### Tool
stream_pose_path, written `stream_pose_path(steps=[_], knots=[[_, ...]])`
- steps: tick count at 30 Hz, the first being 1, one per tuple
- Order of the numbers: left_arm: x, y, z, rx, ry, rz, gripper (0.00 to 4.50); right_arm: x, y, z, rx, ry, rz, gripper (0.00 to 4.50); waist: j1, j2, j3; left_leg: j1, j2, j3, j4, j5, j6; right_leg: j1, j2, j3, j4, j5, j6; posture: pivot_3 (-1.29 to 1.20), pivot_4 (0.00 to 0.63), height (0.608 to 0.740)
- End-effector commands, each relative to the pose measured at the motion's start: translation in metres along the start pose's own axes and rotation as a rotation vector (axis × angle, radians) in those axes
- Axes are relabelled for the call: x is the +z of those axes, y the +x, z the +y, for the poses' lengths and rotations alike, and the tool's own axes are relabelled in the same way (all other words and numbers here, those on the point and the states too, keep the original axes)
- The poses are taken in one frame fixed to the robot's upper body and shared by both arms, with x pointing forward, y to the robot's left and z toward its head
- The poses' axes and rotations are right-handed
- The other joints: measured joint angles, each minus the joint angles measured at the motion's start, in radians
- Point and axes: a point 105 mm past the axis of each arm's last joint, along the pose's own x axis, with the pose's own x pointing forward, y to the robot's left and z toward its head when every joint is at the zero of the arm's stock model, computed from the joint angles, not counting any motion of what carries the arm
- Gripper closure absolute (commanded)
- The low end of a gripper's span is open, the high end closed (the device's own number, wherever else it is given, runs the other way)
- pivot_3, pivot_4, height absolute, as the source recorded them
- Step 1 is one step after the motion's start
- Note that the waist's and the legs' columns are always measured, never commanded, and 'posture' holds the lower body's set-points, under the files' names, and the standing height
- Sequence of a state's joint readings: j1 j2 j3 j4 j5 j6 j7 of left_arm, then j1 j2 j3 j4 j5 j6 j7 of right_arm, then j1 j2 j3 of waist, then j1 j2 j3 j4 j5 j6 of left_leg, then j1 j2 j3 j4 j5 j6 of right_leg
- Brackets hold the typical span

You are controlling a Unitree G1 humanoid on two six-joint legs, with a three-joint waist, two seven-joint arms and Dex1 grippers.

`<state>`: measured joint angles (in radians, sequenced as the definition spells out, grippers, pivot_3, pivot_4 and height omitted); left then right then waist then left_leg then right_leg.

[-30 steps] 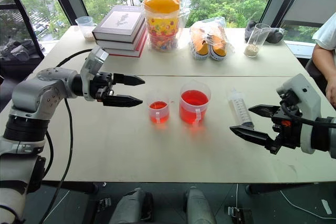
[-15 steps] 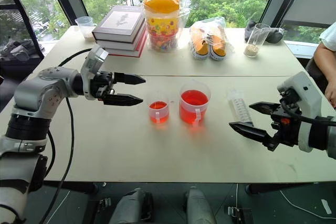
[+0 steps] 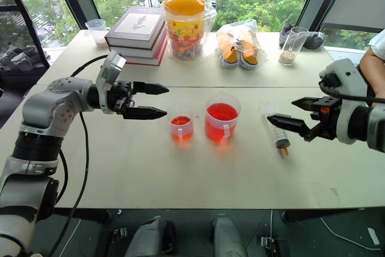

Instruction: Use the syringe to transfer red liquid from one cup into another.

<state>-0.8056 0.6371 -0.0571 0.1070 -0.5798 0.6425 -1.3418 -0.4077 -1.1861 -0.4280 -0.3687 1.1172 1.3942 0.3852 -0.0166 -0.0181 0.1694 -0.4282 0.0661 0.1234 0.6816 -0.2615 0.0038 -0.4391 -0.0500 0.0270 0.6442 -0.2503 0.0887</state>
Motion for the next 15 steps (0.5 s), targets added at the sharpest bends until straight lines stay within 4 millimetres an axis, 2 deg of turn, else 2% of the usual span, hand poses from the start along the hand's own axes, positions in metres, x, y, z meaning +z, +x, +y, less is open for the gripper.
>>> stream_pose_path(steps=[1, 7, 15], knots=[[0.014, 0.001, -0.002, 0.003, 0.064, -0.016, 0.00, -0.003, 0.015, -0.020, -0.067, 0.074, 0.052, 0.02, -0.001, 0.000, 0.000, -0.001, 0.000, 0.001, 0.000, 0.000, 0.000, -0.001, 0.000, 0.000, 0.000, 0.000, 0.000, 0.00, 0.150, 0.740], [0.008, 0.001, -0.006, 0.029, 0.058, -0.030, 0.00, -0.026, 0.047, -0.045, -0.132, 0.195, 0.213, 0.02, 0.000, 0.001, 0.000, -0.006, 0.000, 0.002, 0.000, 0.000, 0.000, -0.006, 0.001, 0.001, 0.001, 0.000, 0.000, 0.00, 0.150, 0.740], [0.003, 0.001, -0.013, 0.066, 0.047, -0.042, 0.00, -0.045, 0.082, -0.063, -0.153, 0.175, 0.317, 0.02, 0.001, 0.001, 0.000, -0.008, 0.000, 0.005, 0.001, 0.000, 0.000, -0.007, 0.001, 0.001, 0.001, 0.000, 0.001, 0.00, 0.150, 0.740]])
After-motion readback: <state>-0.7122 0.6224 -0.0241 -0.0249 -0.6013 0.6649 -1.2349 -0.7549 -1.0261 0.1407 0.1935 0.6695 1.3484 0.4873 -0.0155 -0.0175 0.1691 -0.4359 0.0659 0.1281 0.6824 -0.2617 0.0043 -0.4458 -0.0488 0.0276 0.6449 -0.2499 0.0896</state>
